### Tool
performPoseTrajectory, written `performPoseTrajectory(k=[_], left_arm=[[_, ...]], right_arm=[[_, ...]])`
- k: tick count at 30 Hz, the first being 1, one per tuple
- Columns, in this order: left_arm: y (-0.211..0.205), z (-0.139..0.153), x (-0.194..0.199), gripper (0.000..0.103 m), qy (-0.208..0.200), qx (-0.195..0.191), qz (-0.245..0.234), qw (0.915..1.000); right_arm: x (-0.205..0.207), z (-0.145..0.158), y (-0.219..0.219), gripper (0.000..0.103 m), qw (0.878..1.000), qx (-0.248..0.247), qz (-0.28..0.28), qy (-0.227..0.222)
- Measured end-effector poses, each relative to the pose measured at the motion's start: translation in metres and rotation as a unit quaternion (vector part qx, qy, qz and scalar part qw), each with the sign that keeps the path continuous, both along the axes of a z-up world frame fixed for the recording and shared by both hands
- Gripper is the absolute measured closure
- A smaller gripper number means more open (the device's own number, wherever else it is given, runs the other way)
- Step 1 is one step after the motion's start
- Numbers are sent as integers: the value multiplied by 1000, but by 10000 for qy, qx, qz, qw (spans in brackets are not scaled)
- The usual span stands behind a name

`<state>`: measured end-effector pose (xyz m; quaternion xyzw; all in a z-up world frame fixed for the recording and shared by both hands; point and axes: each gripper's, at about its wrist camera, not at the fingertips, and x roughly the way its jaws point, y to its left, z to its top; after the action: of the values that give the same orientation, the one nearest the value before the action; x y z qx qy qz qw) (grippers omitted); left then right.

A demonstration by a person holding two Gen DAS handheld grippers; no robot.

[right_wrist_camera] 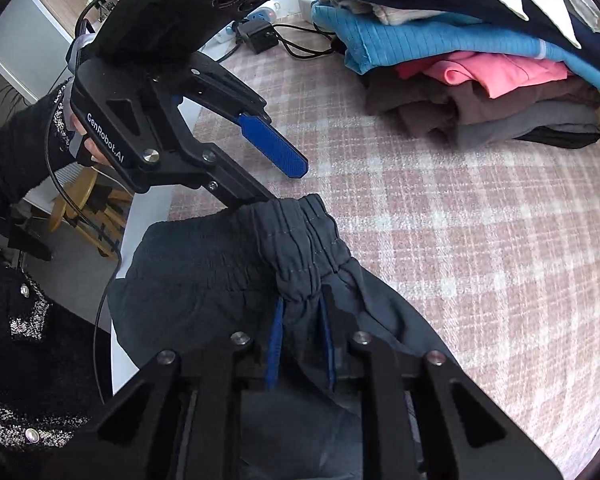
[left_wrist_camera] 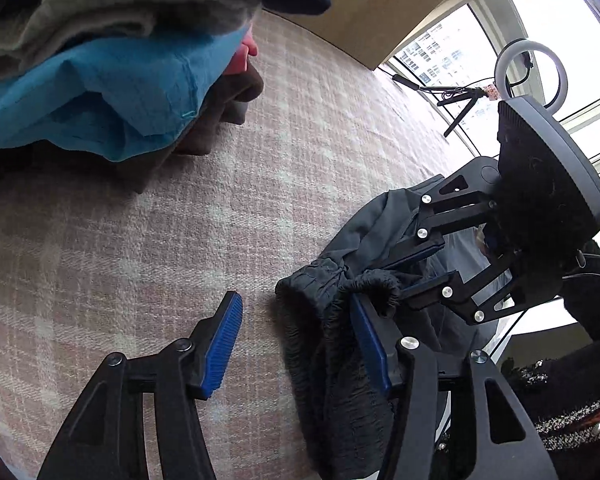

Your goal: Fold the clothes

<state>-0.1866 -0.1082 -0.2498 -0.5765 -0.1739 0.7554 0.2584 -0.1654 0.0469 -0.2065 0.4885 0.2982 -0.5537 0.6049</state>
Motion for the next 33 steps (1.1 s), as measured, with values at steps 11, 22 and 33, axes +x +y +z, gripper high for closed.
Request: performPoseTrajectory(k=[11,22,33], left_arm=[[14,14,10,90,282,364,-161,9988],[-37,63,-2,88,689,-22,187,9974],[-78,67,23,81,492,-886,694,9924]], right_arm=[[-4,2,-4,87,9991,-139,-361,174],[-21,62,-43,90,9922,-995,-611,427],[-92,74,-2,71,9815,-550,-1826,-194]])
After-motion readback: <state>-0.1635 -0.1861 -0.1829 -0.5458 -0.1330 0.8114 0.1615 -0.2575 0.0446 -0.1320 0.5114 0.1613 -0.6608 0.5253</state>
